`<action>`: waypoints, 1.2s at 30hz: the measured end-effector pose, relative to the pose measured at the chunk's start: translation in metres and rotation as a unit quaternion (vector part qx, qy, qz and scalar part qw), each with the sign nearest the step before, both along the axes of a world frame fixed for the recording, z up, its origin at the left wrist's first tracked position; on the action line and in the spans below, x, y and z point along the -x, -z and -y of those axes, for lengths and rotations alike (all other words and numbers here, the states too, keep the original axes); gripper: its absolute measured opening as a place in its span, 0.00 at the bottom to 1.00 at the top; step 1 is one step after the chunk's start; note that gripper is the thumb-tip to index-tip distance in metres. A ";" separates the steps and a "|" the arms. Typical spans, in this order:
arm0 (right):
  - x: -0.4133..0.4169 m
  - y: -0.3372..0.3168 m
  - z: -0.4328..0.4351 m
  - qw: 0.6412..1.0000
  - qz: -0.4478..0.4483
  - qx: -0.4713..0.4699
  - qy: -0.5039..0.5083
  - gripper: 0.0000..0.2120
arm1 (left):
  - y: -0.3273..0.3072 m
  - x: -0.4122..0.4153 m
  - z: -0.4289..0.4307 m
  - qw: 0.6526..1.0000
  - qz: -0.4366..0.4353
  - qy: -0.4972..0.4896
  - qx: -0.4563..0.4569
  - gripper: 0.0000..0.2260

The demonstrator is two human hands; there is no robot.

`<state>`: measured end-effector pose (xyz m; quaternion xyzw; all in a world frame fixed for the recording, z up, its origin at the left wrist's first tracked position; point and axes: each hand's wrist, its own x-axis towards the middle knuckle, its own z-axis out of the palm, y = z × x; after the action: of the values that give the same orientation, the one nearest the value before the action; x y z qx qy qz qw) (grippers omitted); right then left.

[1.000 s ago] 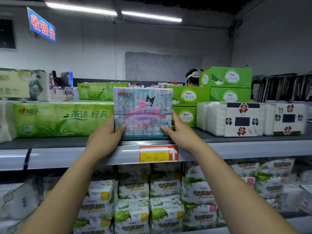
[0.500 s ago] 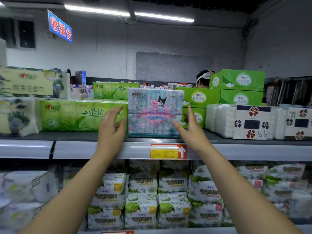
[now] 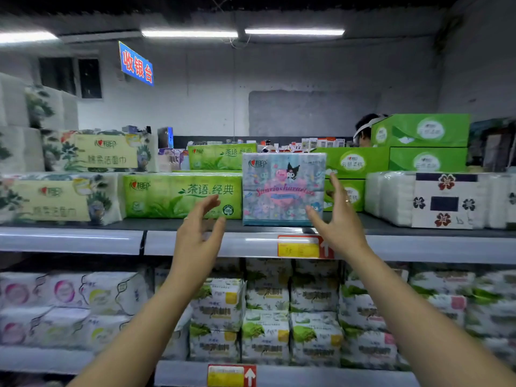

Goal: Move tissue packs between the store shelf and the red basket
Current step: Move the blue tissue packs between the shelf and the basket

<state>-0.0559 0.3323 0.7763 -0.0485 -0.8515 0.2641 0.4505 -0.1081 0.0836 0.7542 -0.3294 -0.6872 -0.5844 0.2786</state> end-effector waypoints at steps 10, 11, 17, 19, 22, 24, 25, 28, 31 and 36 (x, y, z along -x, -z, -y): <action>-0.022 0.031 0.031 0.986 -0.111 0.064 -0.103 0.31 | 0.015 -0.019 0.014 0.997 0.066 0.022 -0.022 0.14; -0.027 0.034 0.033 0.986 -0.108 0.065 -0.106 0.30 | 0.015 -0.021 0.012 0.997 0.065 0.027 -0.021 0.14; -0.059 0.044 0.033 0.985 -0.120 0.083 -0.089 0.25 | 0.016 -0.032 0.018 0.997 0.051 0.055 -0.033 0.13; -0.066 0.044 0.034 0.985 -0.119 0.085 -0.088 0.24 | 0.017 -0.032 0.025 0.996 0.045 0.060 -0.038 0.13; -0.070 0.043 0.042 0.987 -0.117 0.074 -0.081 0.22 | 0.020 -0.028 0.039 0.996 0.040 0.064 -0.053 0.12; -0.070 0.042 0.053 0.987 -0.108 0.091 -0.081 0.22 | 0.021 -0.024 0.050 0.995 0.044 0.065 -0.064 0.11; -0.070 0.043 0.060 0.986 -0.106 0.099 -0.082 0.22 | 0.023 -0.022 0.056 0.995 0.047 0.065 -0.067 0.11; -0.068 0.046 0.085 0.983 -0.105 0.121 -0.089 0.21 | 0.027 -0.014 0.079 0.994 0.056 0.073 -0.063 0.09; -0.065 0.061 0.113 0.966 -0.144 0.193 -0.098 0.22 | 0.035 -0.003 0.105 0.992 0.068 0.082 -0.061 0.10; -0.046 0.093 0.158 0.949 -0.144 0.260 -0.105 0.18 | 0.044 0.012 0.150 0.991 0.087 0.095 -0.047 0.12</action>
<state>-0.0102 0.1744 0.6835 -0.0359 -0.6793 0.5266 0.5099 -0.1197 -0.0661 0.7099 -0.3277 -0.6460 -0.6665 0.1763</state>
